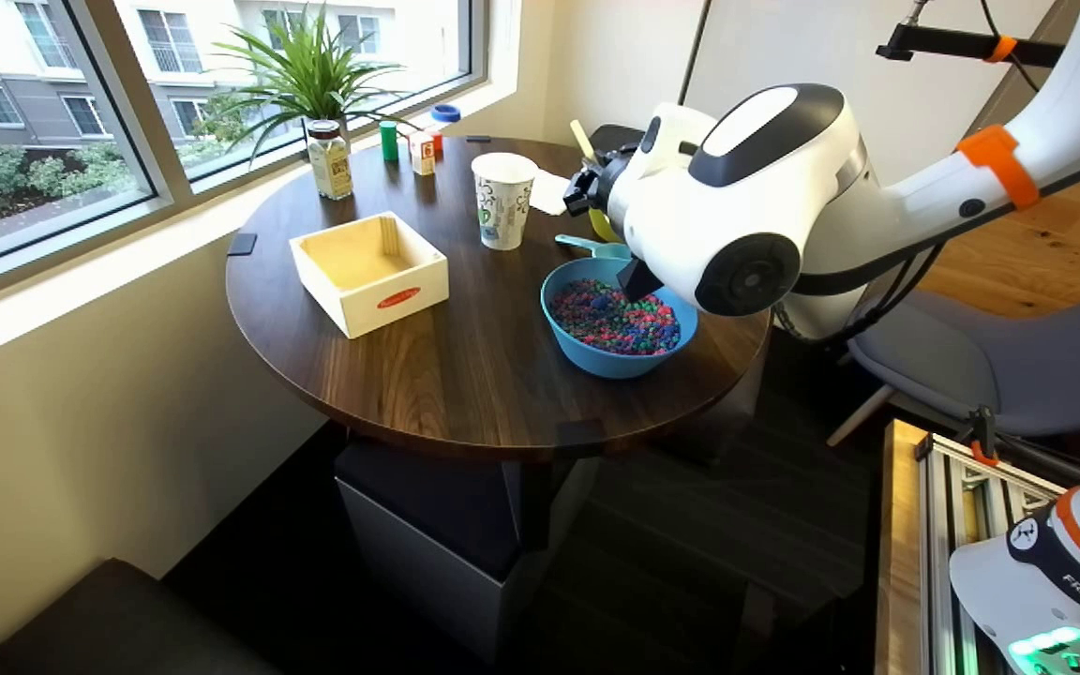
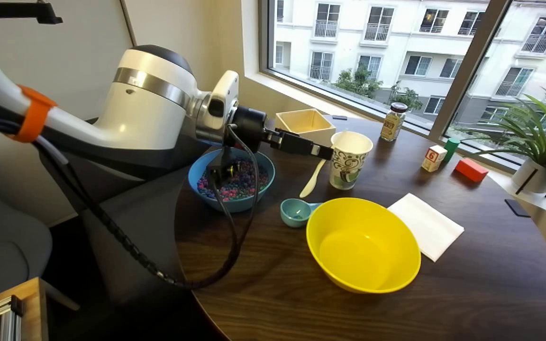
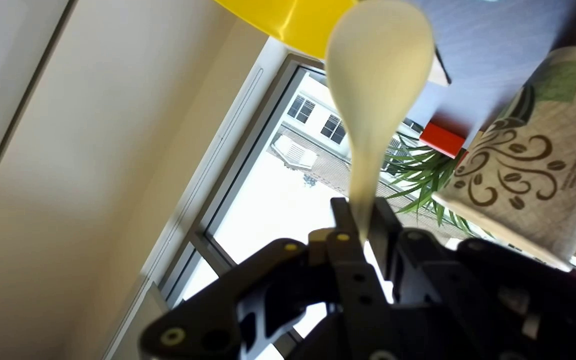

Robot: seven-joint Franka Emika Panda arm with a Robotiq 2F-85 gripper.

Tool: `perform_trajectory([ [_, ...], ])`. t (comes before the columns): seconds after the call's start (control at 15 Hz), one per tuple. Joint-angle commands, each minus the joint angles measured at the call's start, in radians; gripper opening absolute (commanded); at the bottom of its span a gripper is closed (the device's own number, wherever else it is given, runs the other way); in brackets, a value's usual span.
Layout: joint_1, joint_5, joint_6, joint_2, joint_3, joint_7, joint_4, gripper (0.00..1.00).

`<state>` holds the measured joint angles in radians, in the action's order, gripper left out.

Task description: Use the spoon to take one scoop from the blue bowl, empty it into the measuring cup and then take another scoop and empty into the yellow bowl

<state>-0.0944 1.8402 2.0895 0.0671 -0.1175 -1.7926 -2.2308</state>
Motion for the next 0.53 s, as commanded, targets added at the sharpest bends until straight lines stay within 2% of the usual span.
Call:
perform_trajectory([
  [0.0, -0.004, -0.031, -0.005, -0.021, -0.002, -0.002, -0.008, 0.03],
  [0.27, -0.001, -0.115, 0.021, -0.054, 0.001, 0.036, 0.013, 0.03],
  [0.47, 0.0, -0.224, 0.048, -0.086, 0.005, 0.09, 0.033, 0.03],
])
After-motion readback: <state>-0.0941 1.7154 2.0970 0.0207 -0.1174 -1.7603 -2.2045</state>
